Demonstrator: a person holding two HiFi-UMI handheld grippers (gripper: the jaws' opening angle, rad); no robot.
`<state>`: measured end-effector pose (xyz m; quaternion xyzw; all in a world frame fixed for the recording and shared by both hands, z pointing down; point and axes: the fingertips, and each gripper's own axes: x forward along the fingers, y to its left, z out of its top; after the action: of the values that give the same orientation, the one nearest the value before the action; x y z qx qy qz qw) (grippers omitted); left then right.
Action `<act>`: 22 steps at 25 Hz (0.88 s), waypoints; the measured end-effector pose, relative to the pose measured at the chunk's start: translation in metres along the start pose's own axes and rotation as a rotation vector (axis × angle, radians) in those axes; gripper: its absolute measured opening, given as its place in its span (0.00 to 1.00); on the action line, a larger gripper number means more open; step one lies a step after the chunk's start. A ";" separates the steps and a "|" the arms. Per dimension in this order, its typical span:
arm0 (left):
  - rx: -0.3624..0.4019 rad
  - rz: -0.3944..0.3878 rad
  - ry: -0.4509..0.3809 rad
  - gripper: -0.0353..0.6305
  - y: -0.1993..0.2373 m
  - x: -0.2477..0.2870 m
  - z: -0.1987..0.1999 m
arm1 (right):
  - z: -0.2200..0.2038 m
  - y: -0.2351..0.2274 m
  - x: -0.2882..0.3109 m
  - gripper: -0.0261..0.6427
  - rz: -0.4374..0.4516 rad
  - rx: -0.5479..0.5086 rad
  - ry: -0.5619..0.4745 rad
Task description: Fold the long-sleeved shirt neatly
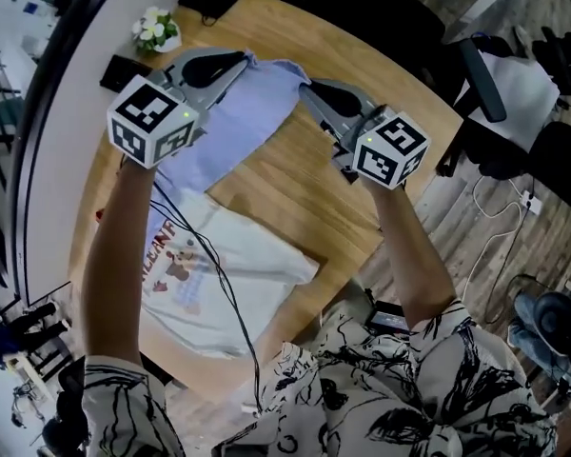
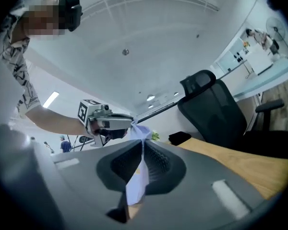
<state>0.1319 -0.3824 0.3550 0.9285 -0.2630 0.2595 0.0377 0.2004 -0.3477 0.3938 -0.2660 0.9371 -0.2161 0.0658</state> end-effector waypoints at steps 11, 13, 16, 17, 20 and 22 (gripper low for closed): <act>-0.094 0.206 -0.064 0.08 0.028 -0.183 0.017 | 0.079 0.189 0.056 0.08 0.010 -0.061 -0.014; -0.065 0.279 -0.084 0.08 0.032 -0.228 0.023 | 0.090 0.223 0.076 0.08 0.051 -0.090 -0.018; -0.065 0.374 -0.113 0.08 0.035 -0.294 0.023 | 0.101 0.274 0.103 0.08 0.121 -0.122 -0.008; -0.076 0.399 -0.120 0.08 0.035 -0.316 0.020 | 0.101 0.290 0.111 0.08 0.142 -0.130 0.002; -0.105 0.450 -0.115 0.08 0.027 -0.374 -0.001 | 0.093 0.336 0.134 0.08 0.195 -0.144 0.035; -0.117 0.473 -0.109 0.08 0.021 -0.408 -0.018 | 0.084 0.366 0.147 0.08 0.225 -0.150 0.051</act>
<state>-0.1838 -0.2056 0.1646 0.8500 -0.4891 0.1951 0.0155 -0.0765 -0.1757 0.1563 -0.1579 0.9759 -0.1435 0.0457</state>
